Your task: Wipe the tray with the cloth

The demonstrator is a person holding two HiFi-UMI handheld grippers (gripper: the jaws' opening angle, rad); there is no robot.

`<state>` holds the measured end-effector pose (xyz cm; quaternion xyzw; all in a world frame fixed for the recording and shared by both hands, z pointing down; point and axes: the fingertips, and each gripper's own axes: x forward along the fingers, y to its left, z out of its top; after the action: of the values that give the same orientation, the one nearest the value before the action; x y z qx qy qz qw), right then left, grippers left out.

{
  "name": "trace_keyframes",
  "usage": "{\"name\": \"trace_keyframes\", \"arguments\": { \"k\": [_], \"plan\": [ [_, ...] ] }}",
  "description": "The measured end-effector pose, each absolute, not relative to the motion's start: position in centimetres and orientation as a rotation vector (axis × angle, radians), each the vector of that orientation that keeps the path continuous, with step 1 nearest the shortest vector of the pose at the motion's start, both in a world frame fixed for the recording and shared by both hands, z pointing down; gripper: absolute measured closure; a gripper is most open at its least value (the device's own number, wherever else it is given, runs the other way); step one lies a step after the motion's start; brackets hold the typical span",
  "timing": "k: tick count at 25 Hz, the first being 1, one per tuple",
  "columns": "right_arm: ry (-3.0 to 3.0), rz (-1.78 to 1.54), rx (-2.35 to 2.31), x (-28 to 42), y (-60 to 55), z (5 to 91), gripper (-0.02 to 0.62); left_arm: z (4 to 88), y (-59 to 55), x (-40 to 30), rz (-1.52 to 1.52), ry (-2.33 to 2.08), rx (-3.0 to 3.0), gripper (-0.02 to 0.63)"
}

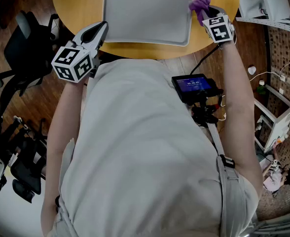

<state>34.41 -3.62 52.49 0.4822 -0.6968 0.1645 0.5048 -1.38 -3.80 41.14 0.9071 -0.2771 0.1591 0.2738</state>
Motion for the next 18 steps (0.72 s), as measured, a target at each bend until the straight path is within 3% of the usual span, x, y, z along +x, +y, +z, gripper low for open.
{"name": "trace_keyframes", "arguments": {
  "k": [9, 14, 18],
  "plan": [
    [-1.786, -0.149, 0.677, 25.2, -5.9, 52.1, 0.528, 40.7, -2.3, -3.5, 0.425, -0.819, 2.400, 0.606],
    [-1.631, -0.406, 0.461, 26.5, -6.6, 55.9, 0.528, 39.6, -0.7, -4.9, 0.432, -0.883, 2.381, 0.606],
    [-1.625, -0.397, 0.515, 27.4, -7.9, 58.1, 0.536, 40.2, -0.8, -6.5, 0.448, -0.921, 2.360, 0.606]
  ]
}}
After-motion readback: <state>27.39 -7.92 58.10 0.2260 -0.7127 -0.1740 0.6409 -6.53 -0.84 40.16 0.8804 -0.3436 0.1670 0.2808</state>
